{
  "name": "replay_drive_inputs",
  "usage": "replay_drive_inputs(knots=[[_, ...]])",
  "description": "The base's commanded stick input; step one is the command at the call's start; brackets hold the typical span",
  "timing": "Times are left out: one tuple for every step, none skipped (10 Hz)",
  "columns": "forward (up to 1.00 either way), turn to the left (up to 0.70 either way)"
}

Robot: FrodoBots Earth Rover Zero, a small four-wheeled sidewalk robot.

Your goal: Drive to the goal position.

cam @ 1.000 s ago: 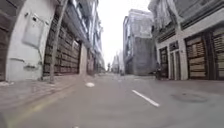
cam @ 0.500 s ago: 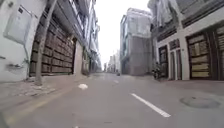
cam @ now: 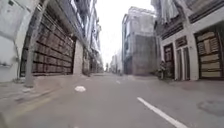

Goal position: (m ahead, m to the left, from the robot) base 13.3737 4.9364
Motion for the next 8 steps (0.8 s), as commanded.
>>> replay_drive_inputs(knots=[[1.0, 0.0], [1.0, 0.0], [1.0, 0.0], [1.0, 0.0], [1.0, 0.0], [1.0, 0.0], [1.0, 0.0], [1.0, 0.0]])
